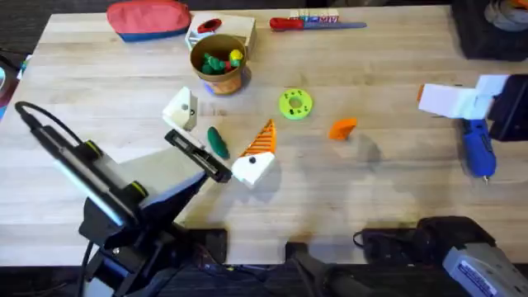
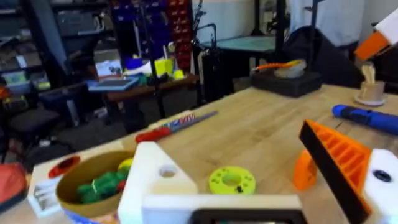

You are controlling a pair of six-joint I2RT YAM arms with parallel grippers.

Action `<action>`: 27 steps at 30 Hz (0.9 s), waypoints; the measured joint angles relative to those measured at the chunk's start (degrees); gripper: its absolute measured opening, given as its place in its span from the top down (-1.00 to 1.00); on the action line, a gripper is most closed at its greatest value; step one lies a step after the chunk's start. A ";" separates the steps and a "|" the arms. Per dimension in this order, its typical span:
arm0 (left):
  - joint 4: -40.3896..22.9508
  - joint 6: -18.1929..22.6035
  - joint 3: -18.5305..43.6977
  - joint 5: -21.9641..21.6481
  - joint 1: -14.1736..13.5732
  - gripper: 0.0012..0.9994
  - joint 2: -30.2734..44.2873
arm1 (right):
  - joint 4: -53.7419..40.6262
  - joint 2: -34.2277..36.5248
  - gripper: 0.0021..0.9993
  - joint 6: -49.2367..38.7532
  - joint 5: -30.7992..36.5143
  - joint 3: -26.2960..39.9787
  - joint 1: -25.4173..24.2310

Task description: Pick up the gripper from the table and insert it into the empty holder that is missing its gripper. Then pick up a screw, insert it into the mounting hole, and use the screwdriver to tighten it. Finally, clean up the table by picking up the vegetable and placing it into the bucket.

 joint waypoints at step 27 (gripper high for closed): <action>-13.16 -0.77 0.02 10.37 3.09 -0.98 0.09 | -0.02 -0.02 -0.98 0.00 0.00 0.00 0.00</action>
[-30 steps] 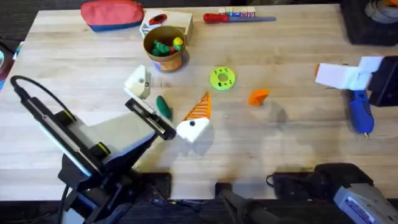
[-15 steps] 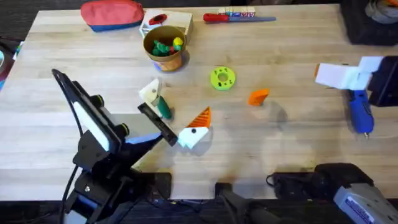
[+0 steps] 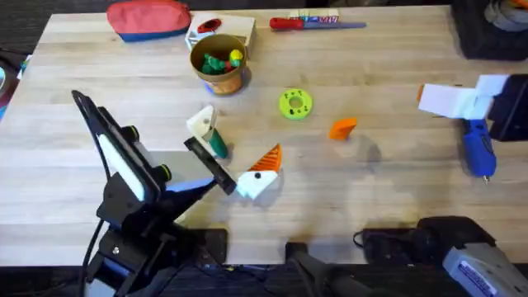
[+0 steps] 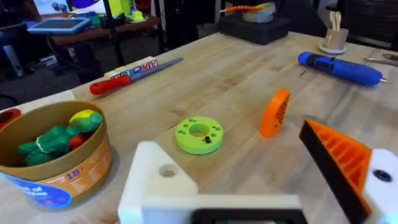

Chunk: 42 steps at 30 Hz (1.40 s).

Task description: Pick up the gripper from the table and insert it into the empty holder that is missing its gripper. Then pick up a screw, insert it into the mounting hole, and use the screwdriver to tighten it. Finally, clean up the table by picking up the vegetable and placing it into the bucket.

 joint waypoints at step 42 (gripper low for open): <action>0.09 -16.55 0.00 4.76 0.00 -0.98 0.01 | -2.55 16.86 -0.98 -16.84 -6.93 3.55 6.11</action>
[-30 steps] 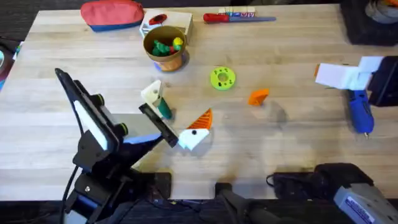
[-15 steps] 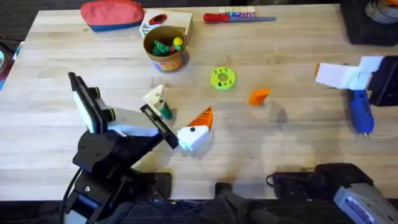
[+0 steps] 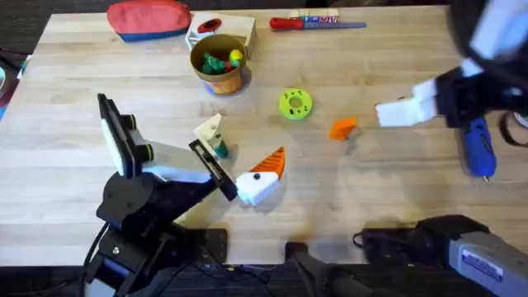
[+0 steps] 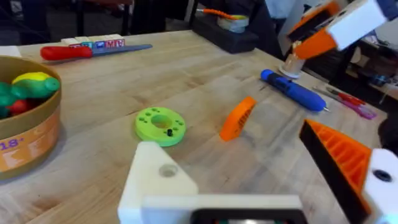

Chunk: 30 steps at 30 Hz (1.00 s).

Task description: Pick up the gripper from the table and insert it into the empty holder that is missing its gripper. Then pick up a screw, insert it into the mounting hole, and use the screwdriver to tighten it. Finally, clean up the table by picking up the vegetable and placing it into the bucket.

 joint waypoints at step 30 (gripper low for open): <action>-0.28 1.79 0.00 14.53 0.00 -0.98 0.01 | 3.20 32.60 -0.64 -19.64 6.90 4.21 12.62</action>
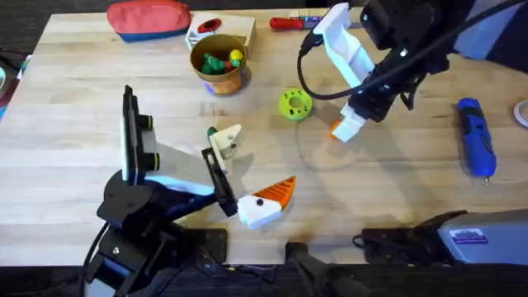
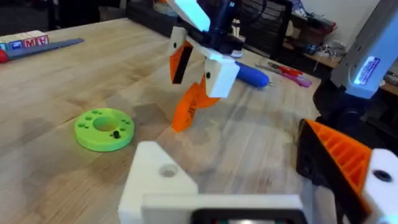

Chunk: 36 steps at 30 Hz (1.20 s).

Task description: Pick up the gripper from the table and insert it into the empty holder that is missing its gripper. Then pick up a screw, insert it into the mounting hole, and use the screwdriver to tighten it. Finally, clean up the table by picking up the vegetable and placing it into the bucket.

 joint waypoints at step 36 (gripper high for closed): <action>-0.15 0.02 0.00 -0.02 0.00 -0.98 -0.01 | -1.60 0.00 -0.18 -0.64 0.72 0.07 1.86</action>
